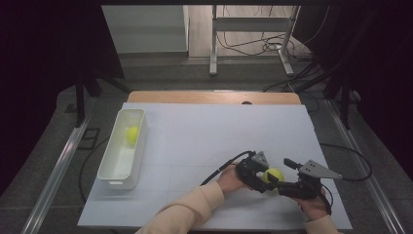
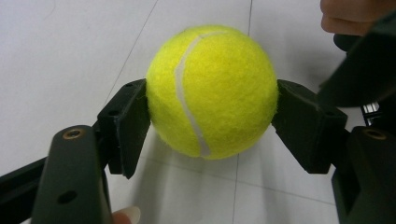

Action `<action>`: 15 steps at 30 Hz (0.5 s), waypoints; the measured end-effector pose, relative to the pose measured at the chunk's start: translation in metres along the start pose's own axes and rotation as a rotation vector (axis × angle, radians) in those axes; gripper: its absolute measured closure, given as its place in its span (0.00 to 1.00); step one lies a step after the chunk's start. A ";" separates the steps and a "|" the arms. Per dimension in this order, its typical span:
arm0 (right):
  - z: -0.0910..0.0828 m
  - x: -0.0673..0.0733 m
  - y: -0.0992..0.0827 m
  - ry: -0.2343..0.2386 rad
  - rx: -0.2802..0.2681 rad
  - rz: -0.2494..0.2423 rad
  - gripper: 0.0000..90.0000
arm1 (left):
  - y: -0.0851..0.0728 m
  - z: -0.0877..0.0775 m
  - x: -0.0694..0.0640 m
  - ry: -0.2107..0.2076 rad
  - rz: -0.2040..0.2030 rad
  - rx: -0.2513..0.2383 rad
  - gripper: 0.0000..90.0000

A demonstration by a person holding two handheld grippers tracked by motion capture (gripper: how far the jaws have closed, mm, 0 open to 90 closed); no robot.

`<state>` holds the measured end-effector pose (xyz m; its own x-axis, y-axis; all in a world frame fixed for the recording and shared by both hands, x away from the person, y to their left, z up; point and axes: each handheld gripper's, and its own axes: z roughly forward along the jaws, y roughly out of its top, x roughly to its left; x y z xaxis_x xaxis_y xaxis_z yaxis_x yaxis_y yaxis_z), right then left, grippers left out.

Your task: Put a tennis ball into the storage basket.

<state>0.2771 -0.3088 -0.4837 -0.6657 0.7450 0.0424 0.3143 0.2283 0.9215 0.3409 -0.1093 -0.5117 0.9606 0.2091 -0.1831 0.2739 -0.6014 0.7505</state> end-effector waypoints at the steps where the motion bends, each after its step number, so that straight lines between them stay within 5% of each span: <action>1: 0.000 0.000 0.000 0.001 0.001 0.001 0.16 | -0.001 -0.002 0.000 0.007 -0.003 0.005 0.34; 15: 0.001 0.001 0.000 0.004 0.002 0.000 0.17 | -0.020 -0.042 0.005 0.071 -0.030 -0.022 0.34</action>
<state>0.2768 -0.3071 -0.4841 -0.6682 0.7427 0.0441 0.3154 0.2291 0.9209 0.3383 -0.0639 -0.5005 0.9459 0.2816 -0.1611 0.3011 -0.5772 0.7590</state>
